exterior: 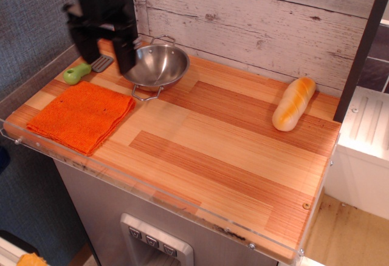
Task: Place the cloth in front of the loaf of bread.
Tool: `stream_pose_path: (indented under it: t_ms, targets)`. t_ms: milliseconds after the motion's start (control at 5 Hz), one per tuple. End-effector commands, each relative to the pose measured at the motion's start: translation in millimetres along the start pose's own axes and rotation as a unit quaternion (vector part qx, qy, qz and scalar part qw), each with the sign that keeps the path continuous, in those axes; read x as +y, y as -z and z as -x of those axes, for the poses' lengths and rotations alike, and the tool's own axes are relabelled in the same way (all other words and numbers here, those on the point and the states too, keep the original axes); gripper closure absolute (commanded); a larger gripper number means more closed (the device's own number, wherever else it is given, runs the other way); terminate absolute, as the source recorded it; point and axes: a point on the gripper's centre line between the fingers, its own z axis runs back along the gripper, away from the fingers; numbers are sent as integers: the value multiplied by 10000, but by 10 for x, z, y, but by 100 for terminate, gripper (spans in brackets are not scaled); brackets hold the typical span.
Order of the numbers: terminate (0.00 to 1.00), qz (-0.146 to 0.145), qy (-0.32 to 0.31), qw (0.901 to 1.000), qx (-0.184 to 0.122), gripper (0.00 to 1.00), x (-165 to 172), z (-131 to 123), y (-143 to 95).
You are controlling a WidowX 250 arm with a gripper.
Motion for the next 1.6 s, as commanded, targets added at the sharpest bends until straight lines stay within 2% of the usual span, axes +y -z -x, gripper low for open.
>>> stream_pose_path:
  t_ms: [0,200,600,800,1000,1400]
  targets:
    - [0,-227,13,9997,-86,0,321,253,58]
    - [0,-250,36,9997,-63,0,302,318,169]
    - [0,-334,142,9987,358,0,234,367,572]
    - [0,-497,236,9971,532,0,187,374,674]
    - [0,-510,257,9963,641,0,100,387,743]
    - [0,28,586,9966,571,0,-420,394,805]
